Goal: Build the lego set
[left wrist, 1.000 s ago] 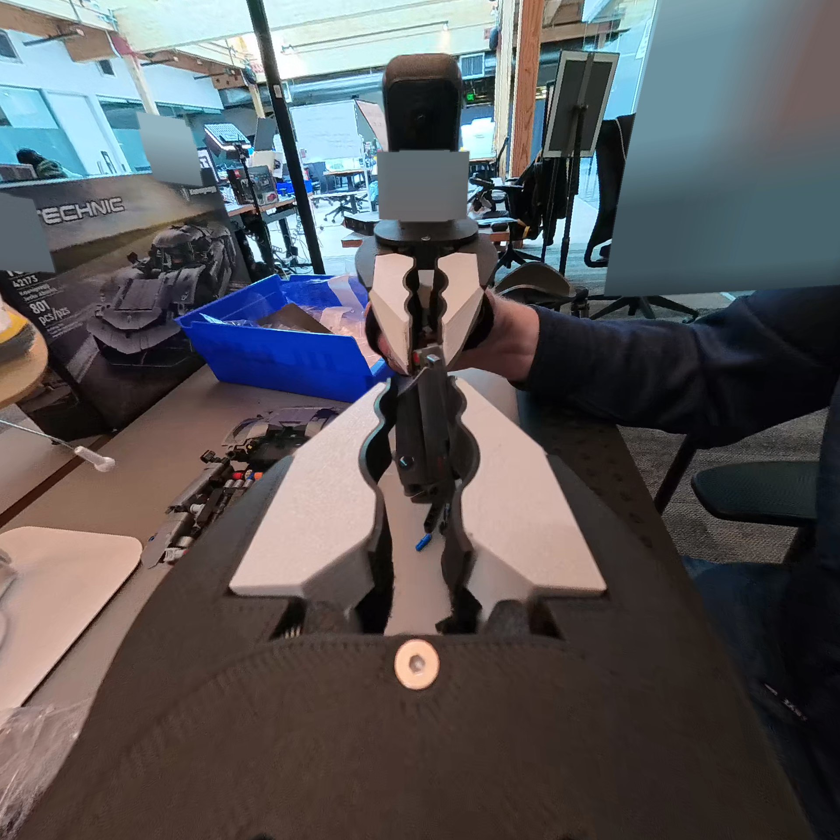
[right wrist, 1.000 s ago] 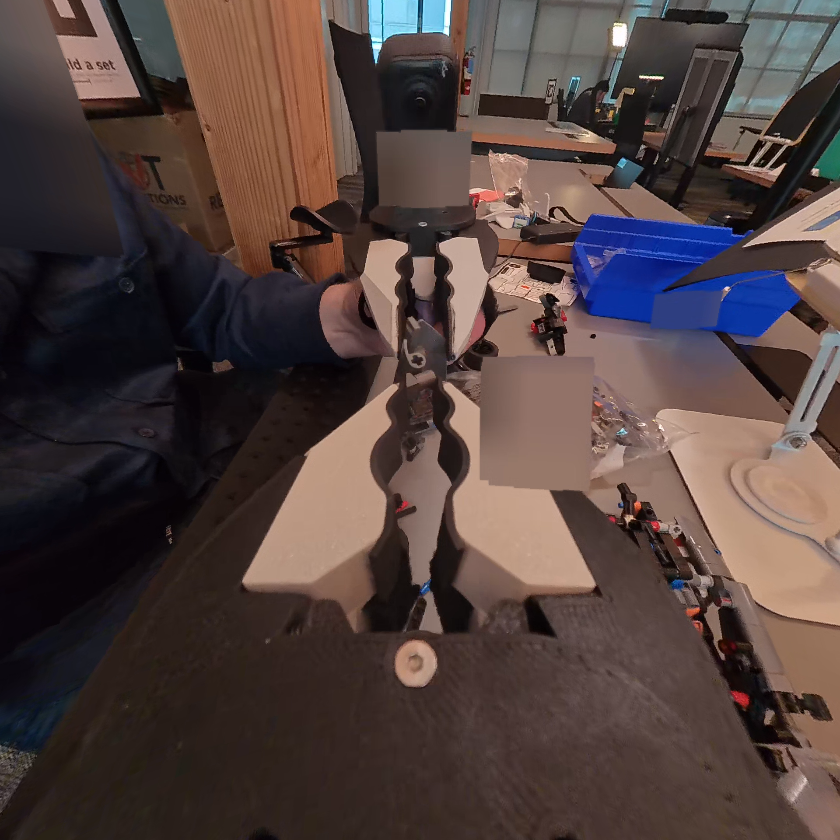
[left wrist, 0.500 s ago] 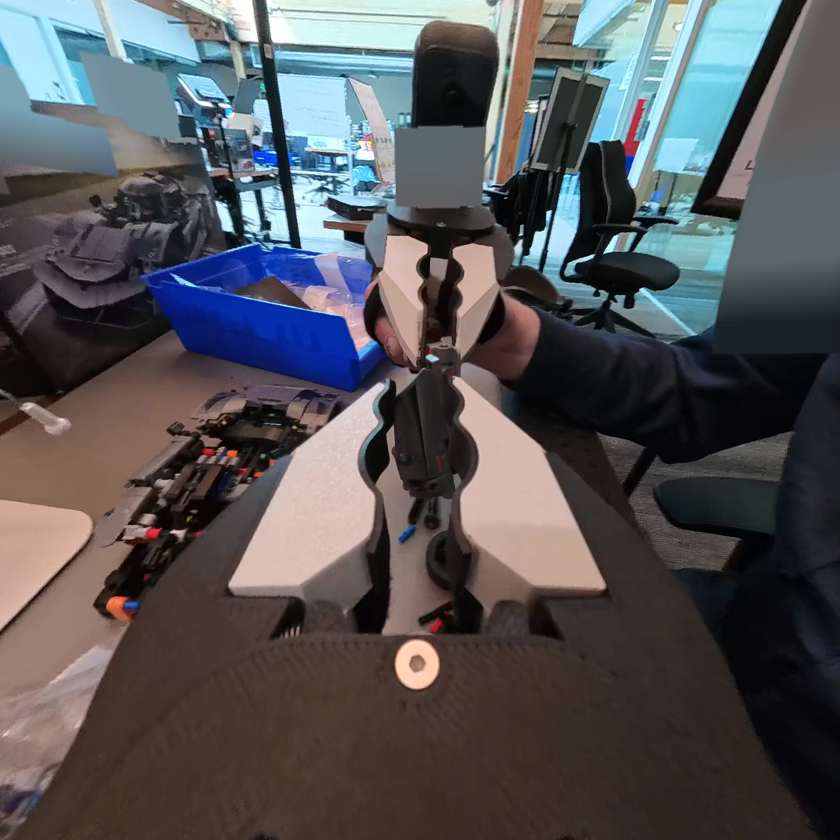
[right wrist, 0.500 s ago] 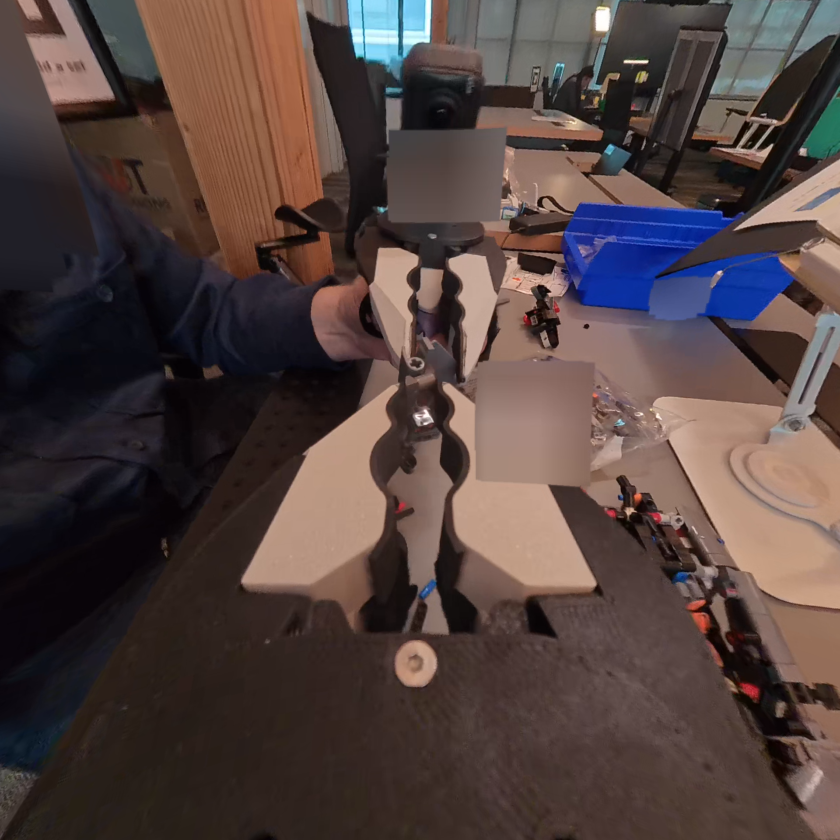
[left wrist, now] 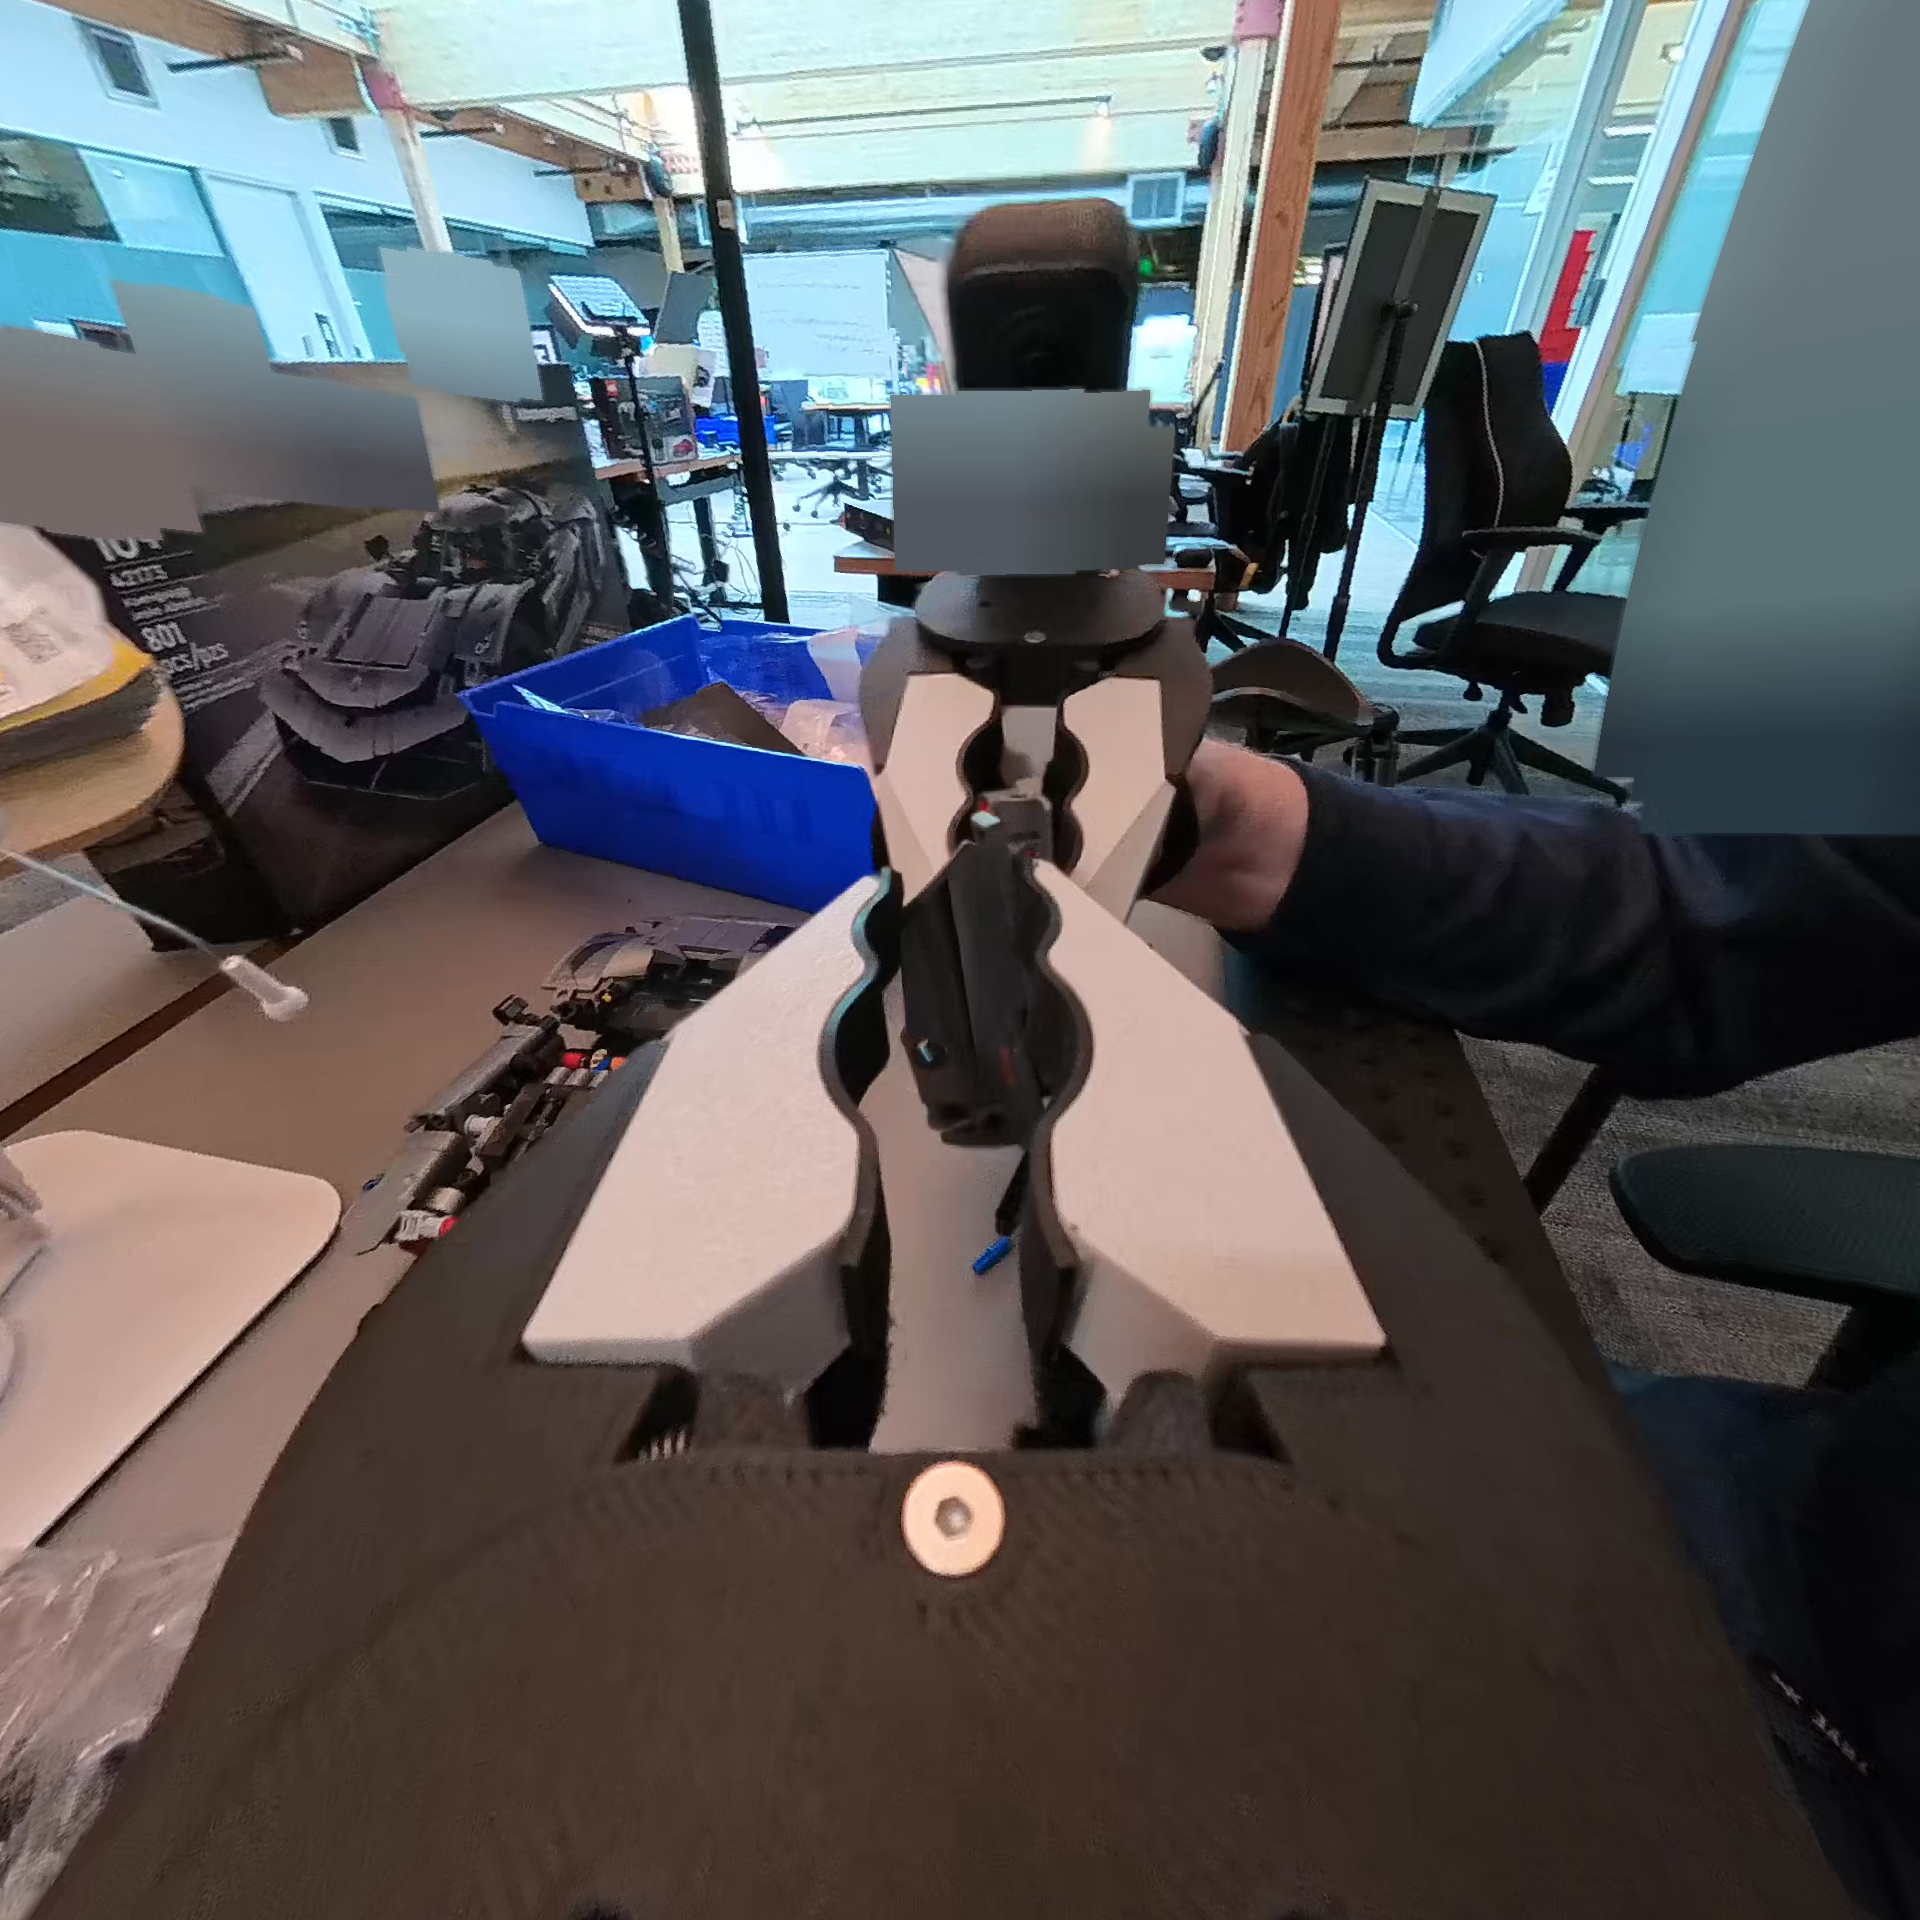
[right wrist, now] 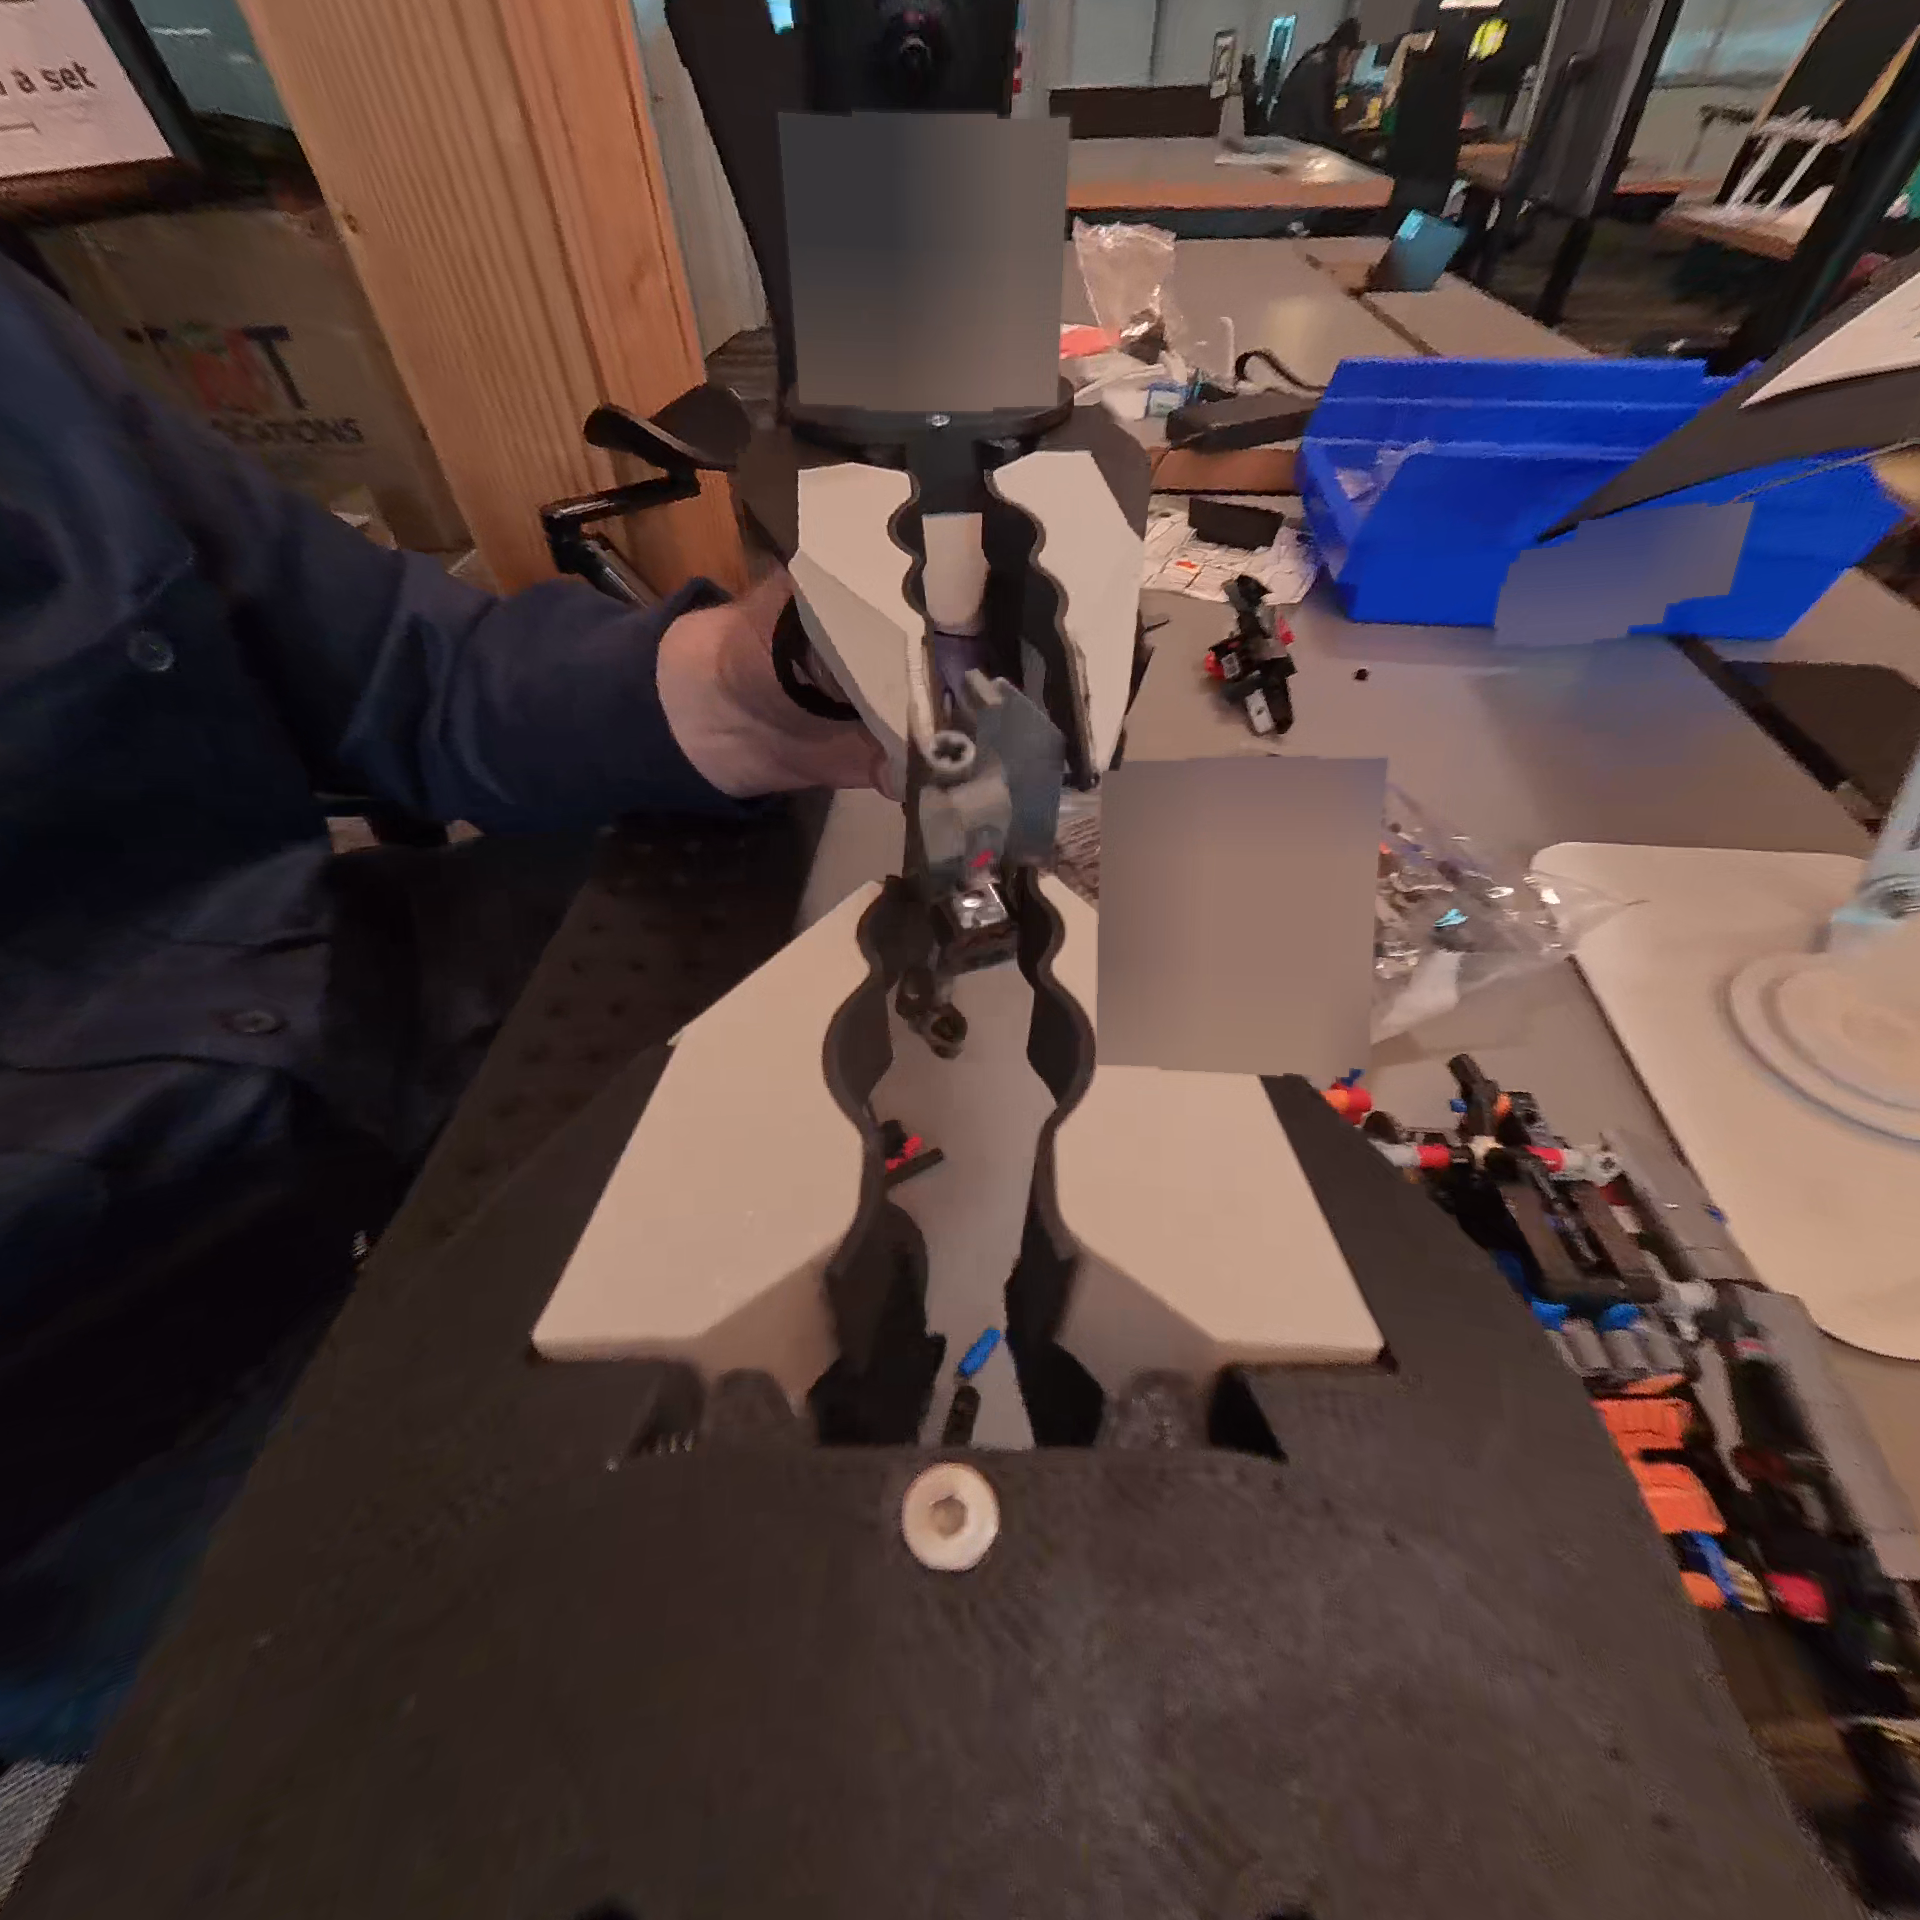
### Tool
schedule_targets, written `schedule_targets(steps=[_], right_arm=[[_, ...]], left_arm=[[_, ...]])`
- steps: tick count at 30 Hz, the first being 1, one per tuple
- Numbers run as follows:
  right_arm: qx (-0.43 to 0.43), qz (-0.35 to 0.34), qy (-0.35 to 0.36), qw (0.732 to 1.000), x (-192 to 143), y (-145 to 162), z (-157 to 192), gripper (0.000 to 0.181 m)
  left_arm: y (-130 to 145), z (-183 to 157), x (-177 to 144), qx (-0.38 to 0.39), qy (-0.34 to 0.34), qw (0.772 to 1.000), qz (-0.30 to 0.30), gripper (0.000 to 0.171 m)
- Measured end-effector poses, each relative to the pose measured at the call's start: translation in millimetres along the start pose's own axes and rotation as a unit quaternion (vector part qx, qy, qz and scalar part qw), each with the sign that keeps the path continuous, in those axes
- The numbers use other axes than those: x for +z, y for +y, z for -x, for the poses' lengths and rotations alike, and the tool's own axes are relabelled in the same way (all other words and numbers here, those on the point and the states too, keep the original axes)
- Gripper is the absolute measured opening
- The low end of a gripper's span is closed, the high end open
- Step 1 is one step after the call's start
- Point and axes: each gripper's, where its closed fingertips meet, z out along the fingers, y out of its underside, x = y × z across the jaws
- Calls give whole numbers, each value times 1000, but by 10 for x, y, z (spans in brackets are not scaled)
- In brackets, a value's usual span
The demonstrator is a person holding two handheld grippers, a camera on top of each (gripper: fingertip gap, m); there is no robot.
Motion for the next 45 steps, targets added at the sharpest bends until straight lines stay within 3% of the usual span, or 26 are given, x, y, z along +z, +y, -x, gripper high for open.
schedule_targets(steps=[8,10,11,13,15,19,24,27,34,41,45], right_arm=[[-48,-9,43,998,-40,-114,5,18],[-61,-44,18,997,-113,-239,133,11],[-70,-62,31,995,-152,-320,140,9],[-72,-24,52,996,-66,-194,56,10],[-56,-1,44,997,7,-92,22,10],[4,-66,3,998,-140,-194,9,10],[63,-107,-55,991,-209,-262,40,10],[74,-130,-70,986,-225,-314,52,11],[29,-116,-45,992,-109,-319,90,11],[5,-95,16,995,-321,-307,-9,20],[6,-64,12,998,-259,-196,5,23]], left_arm=[[-30,71,-60,-75,22,996,-30,18],[-14,207,-134,-87,-2,996,-37,0],[-4,377,-236,-98,-34,994,-44,0],[-211,318,-379,-116,-1,988,-102,0],[-39,184,-172,-77,7,996,-35,0],[-101,172,-142,-55,-3,998,-43,0],[-108,130,-129,-50,9,998,-48,12],[-35,24,-32,-68,47,996,-28,33],[31,-168,97,-156,134,978,-21,37],[-5,-38,1,-74,67,995,-16,28],[0,-52,5,-22,43,999,-1,27]])
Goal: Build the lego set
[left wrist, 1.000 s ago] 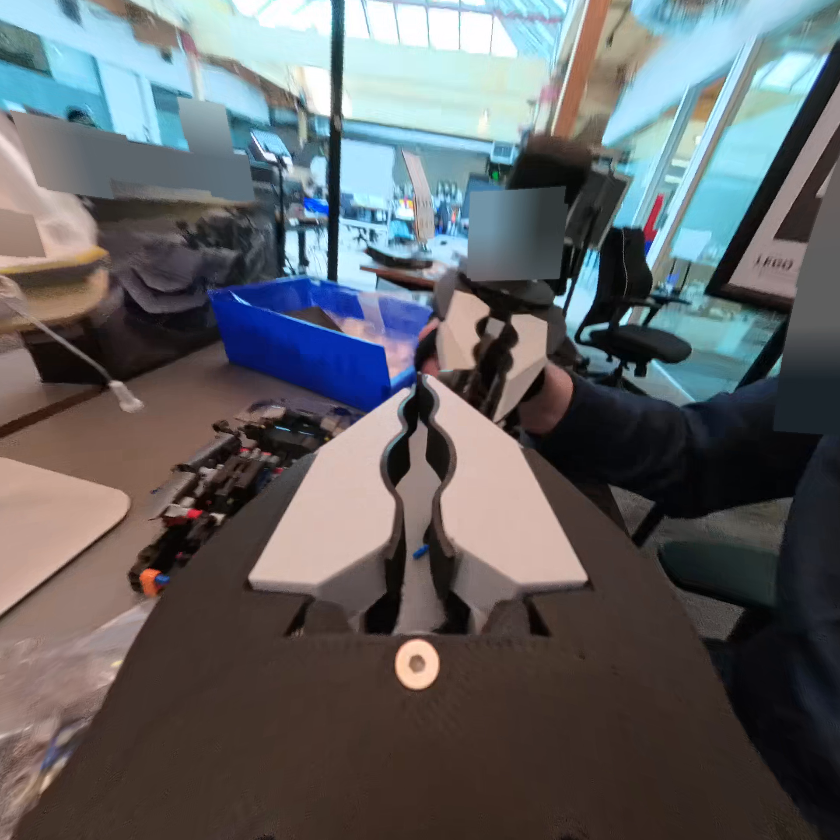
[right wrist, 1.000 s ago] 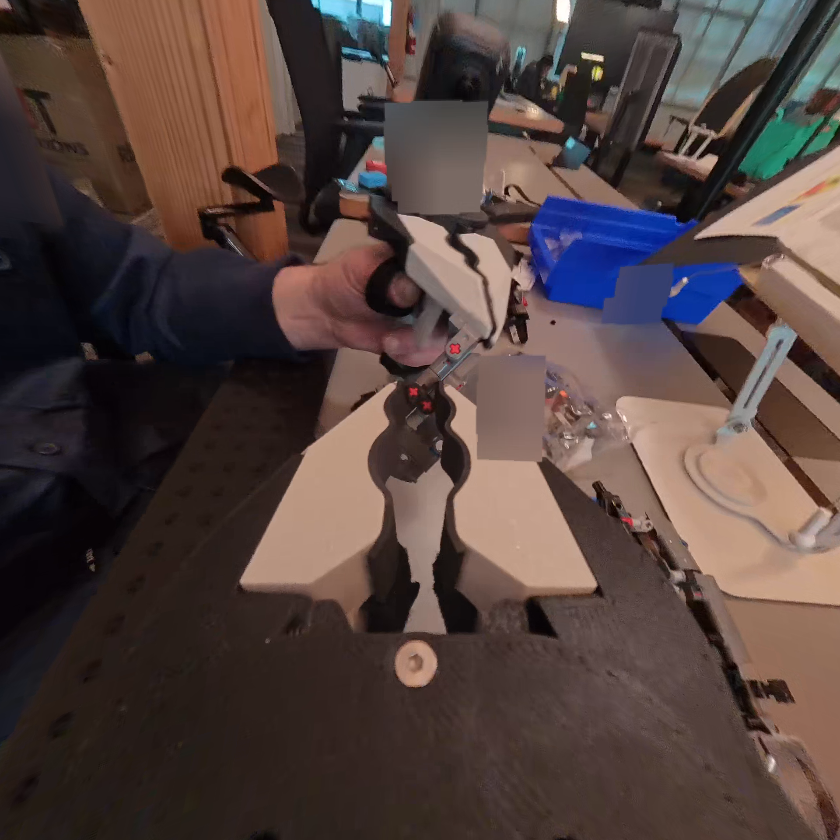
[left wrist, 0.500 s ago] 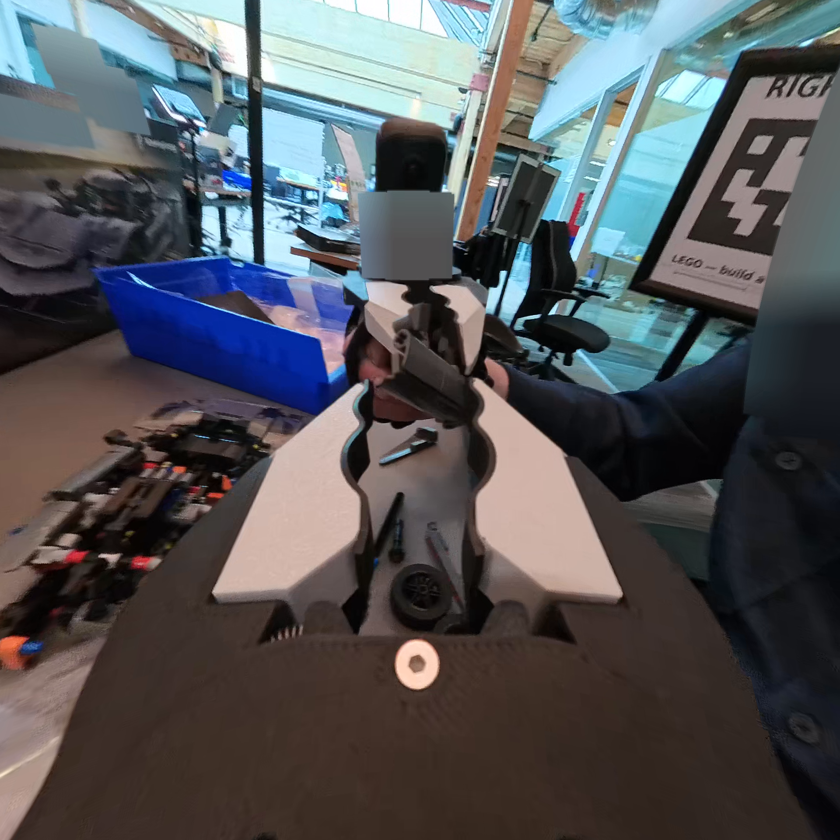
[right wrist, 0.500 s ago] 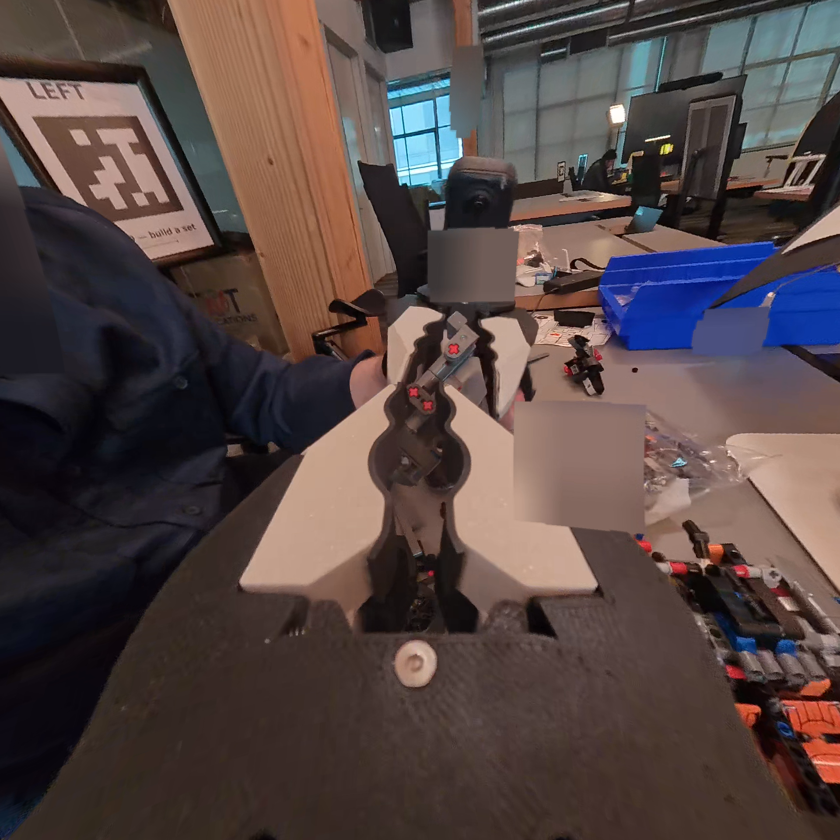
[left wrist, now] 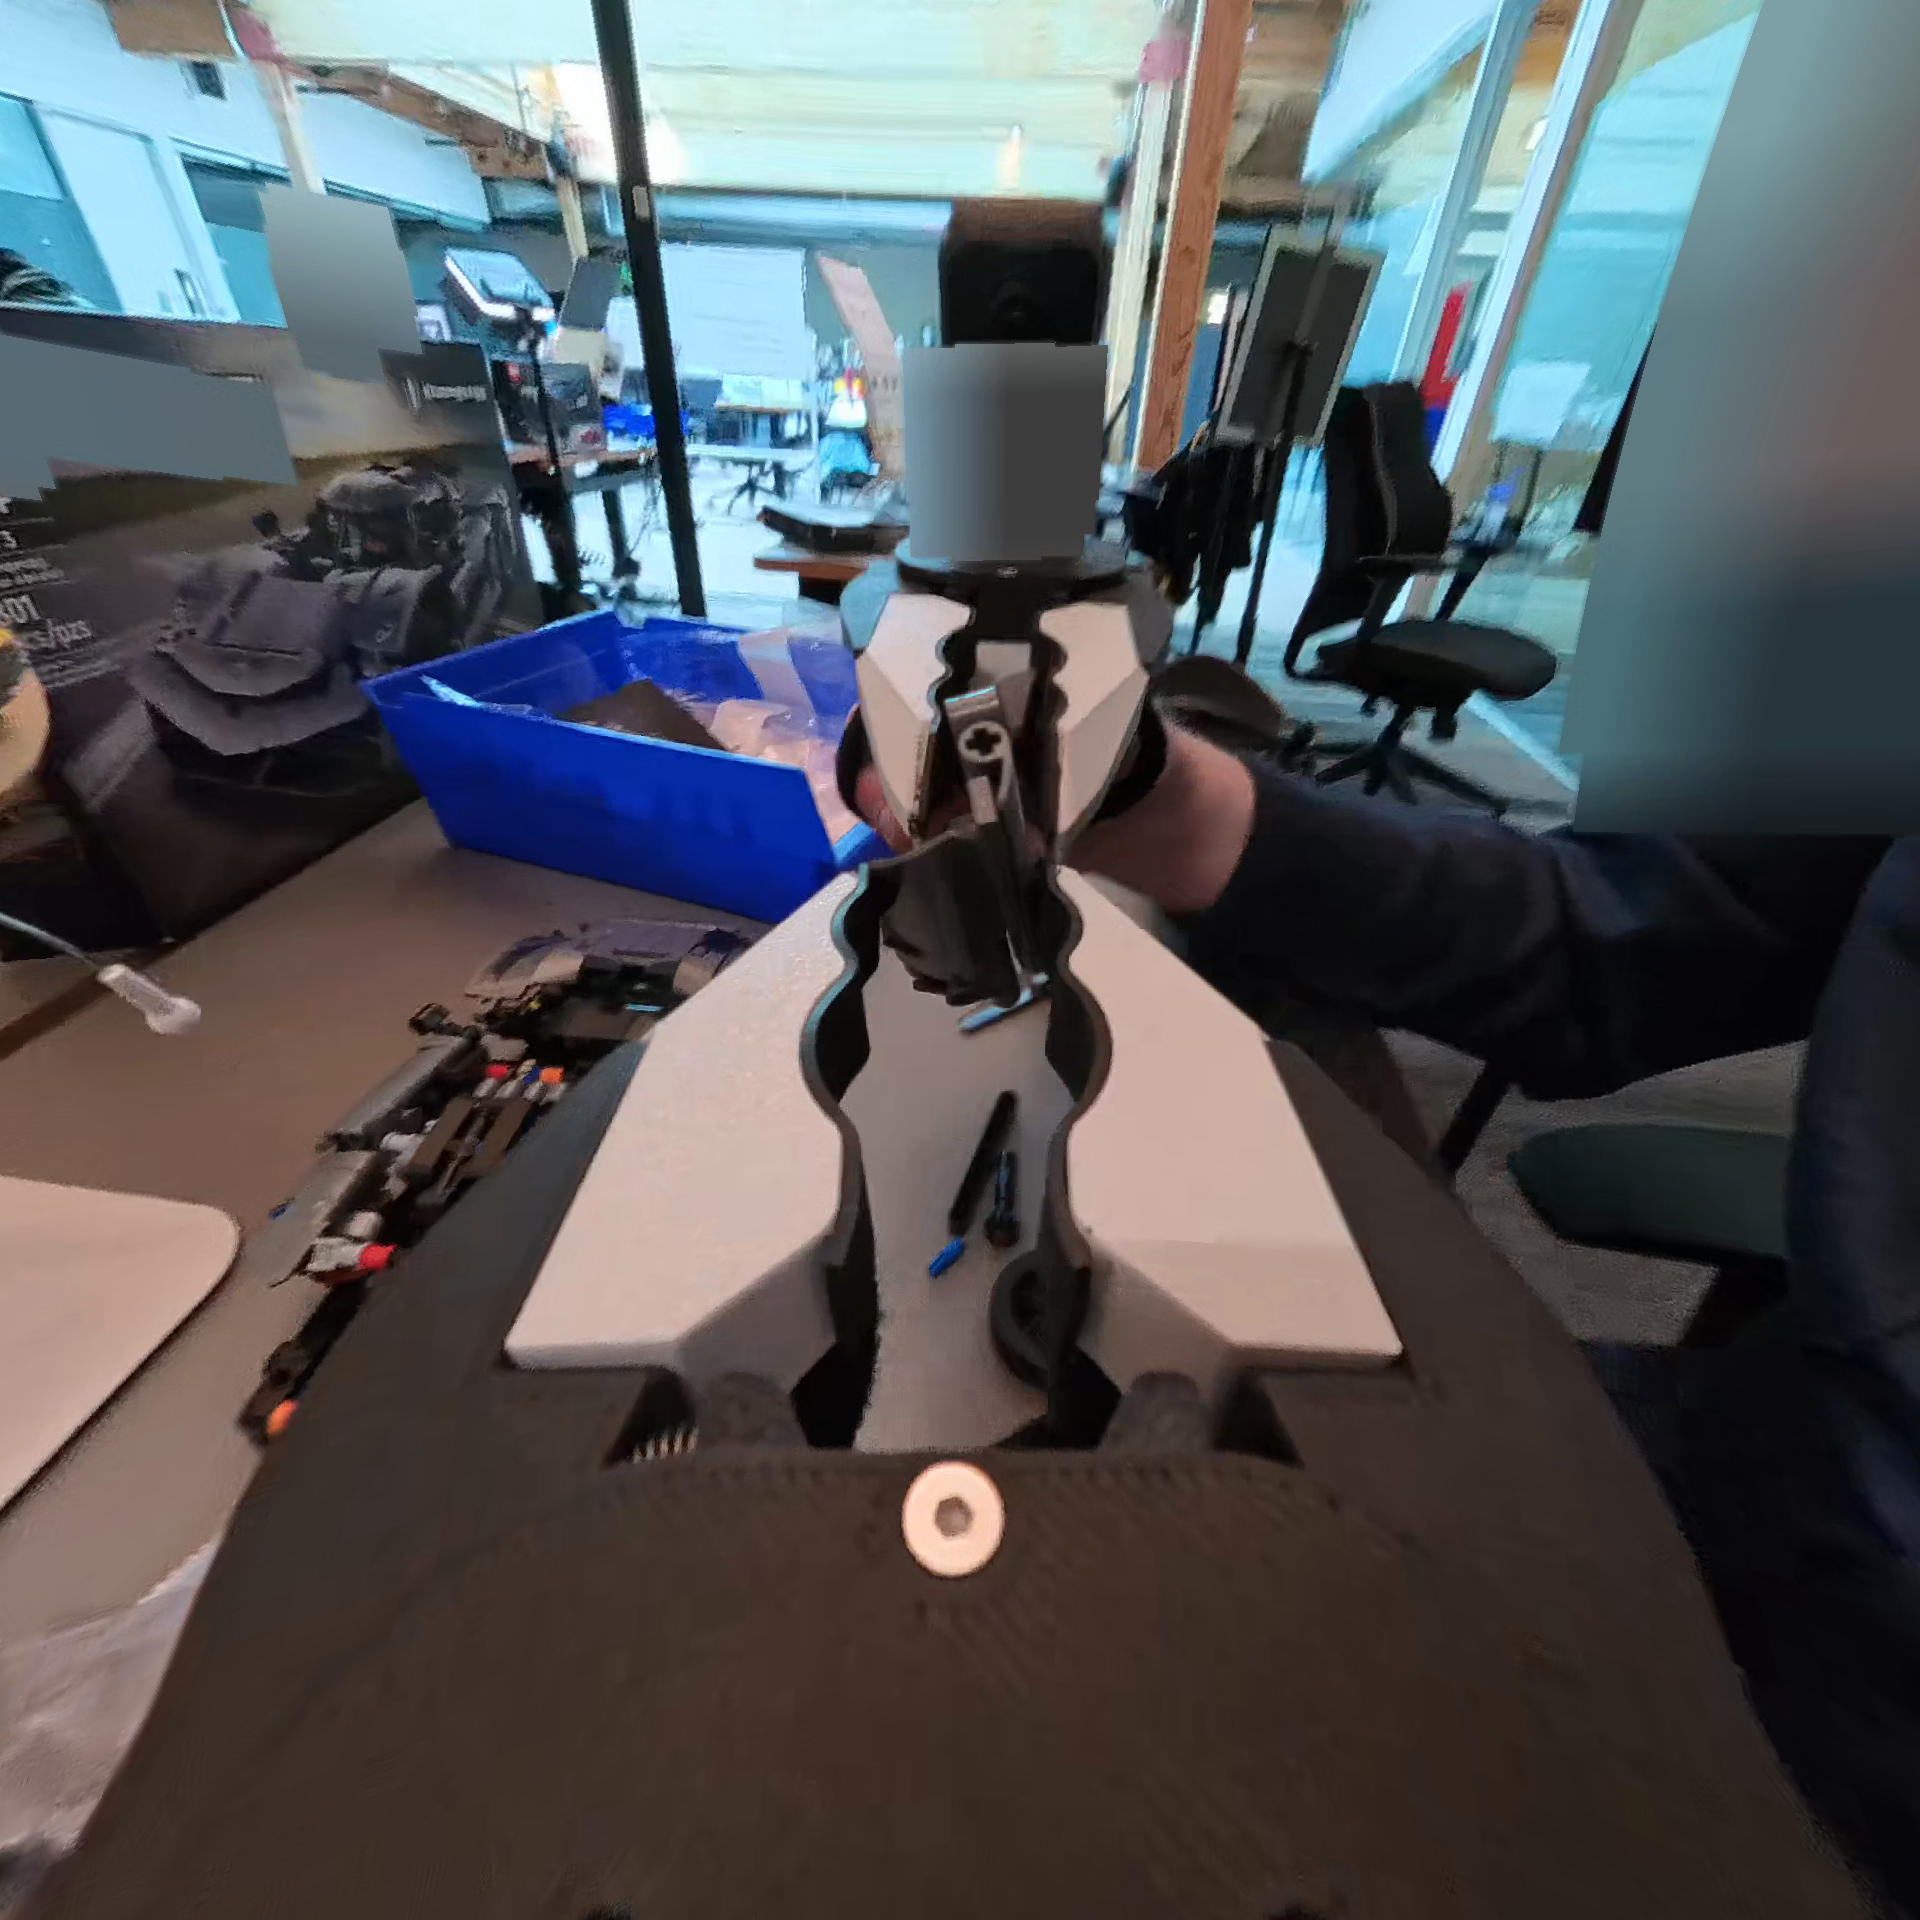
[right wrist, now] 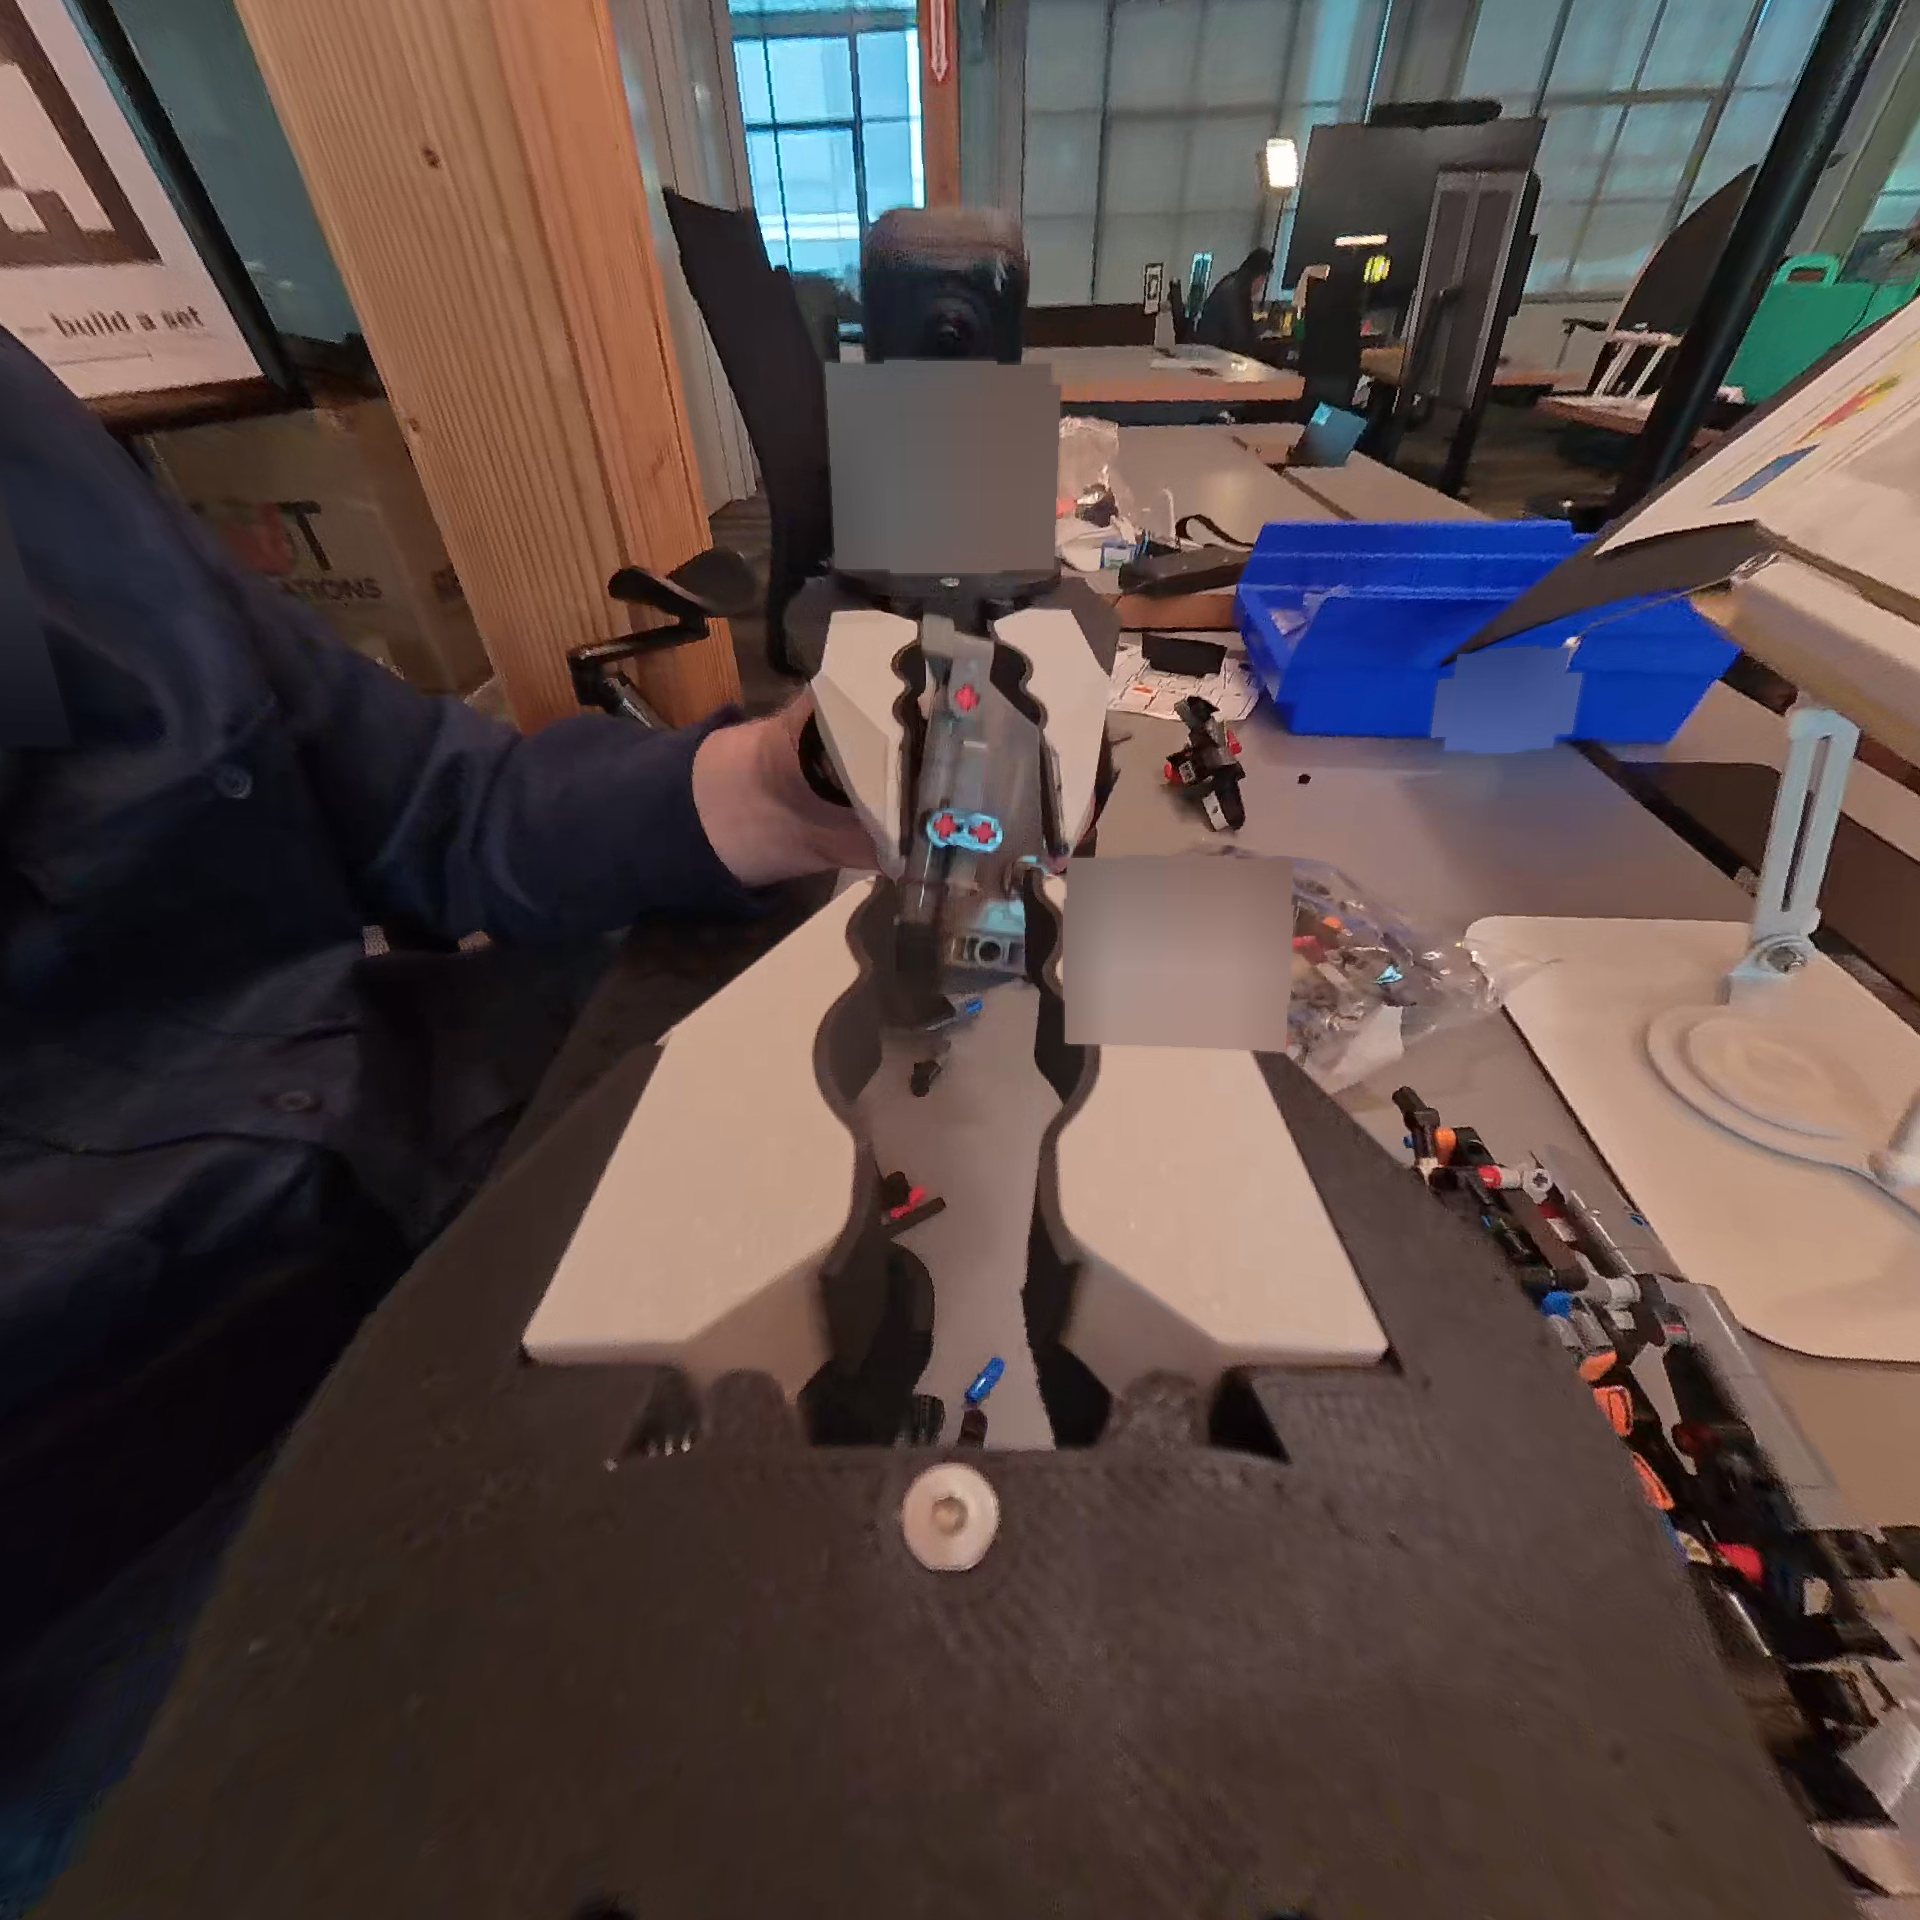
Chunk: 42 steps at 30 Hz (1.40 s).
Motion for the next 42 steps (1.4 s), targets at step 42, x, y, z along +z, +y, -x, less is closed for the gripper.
schedule_targets(steps=[42], right_arm=[[-82,64,-54,993,93,173,382,12]], left_arm=[[181,-328,38,263,-40,958,105,26]])
